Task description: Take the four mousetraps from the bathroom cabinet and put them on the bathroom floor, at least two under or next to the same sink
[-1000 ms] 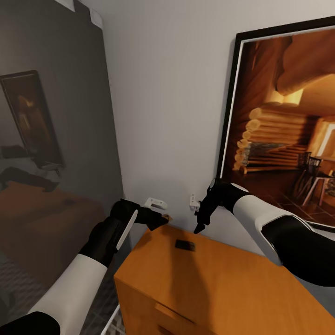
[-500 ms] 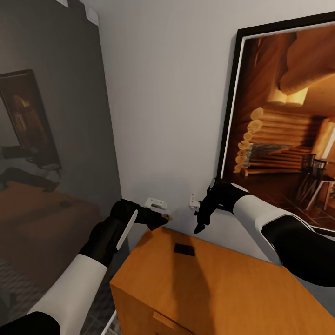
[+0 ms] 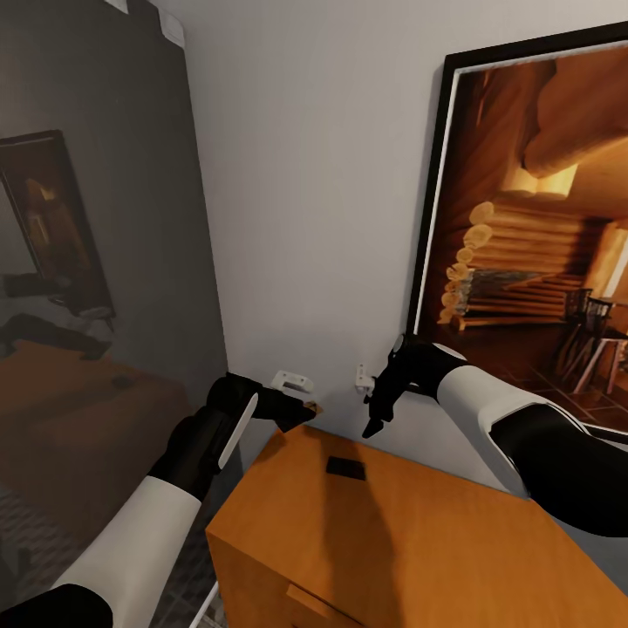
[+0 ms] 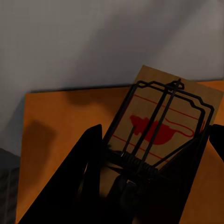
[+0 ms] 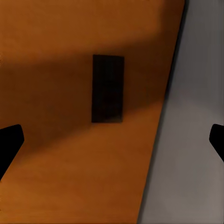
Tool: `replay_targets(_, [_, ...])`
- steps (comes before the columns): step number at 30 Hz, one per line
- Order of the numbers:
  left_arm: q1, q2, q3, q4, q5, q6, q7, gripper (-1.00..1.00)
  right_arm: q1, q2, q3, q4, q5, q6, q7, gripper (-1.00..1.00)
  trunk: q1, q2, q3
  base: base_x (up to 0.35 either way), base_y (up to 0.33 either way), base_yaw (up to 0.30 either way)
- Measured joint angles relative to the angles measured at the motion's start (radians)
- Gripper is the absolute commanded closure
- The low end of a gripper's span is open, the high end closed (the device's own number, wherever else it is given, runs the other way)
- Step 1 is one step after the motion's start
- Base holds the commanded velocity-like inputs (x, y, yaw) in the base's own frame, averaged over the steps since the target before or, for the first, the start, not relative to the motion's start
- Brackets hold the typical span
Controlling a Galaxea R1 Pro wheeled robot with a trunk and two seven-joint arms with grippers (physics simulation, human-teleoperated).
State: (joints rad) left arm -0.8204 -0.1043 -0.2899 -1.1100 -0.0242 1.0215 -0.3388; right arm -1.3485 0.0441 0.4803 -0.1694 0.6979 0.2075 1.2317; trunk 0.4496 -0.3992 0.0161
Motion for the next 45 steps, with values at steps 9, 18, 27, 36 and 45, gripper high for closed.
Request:
replay_targets(9, [0.000, 0.000, 0.000, 0.000, 0.000, 0.000, 0.000, 1.00, 0.000, 0.000, -0.001, 0.001, -0.006, 0.000, 0.001, -1.00, 0.000, 0.000, 0.000, 0.000, 0.000, 0.000])
replay_targets(18, [0.000, 0.000, 0.000, 0.000, 0.000, 0.001, 0.001, 1.00, 0.001, 0.000, 0.001, 0.079, -0.010, -0.064, 0.009, -1.00, 0.000, 0.000, 0.000, 0.000, 0.000, 0.000])
replay_targets(27, [0.000, 0.000, 0.000, 0.000, 0.000, 0.001, 0.001, 1.00, 0.002, -0.005, -0.002, 0.131, -0.020, -0.117, 0.002, -1.00, 0.000, 0.000, 0.000, 0.000, 0.000, 0.000])
replay_targets(36, [0.000, 0.000, 0.000, 0.000, 0.001, 0.000, -0.002, 1.00, 0.001, -0.058, -0.004, 0.130, -0.103, -0.124, 0.001, -1.00, 0.000, 0.000, 0.000, 0.000, 0.000, 0.000])
replay_targets(45, [0.000, 0.002, 0.000, 0.000, 0.000, 0.001, -0.003, 1.00, 0.001, -0.073, -0.002, 0.085, -0.123, -0.125, -0.001, -1.00, 0.000, 0.000, 0.000, 0.000, 0.000, 0.000])
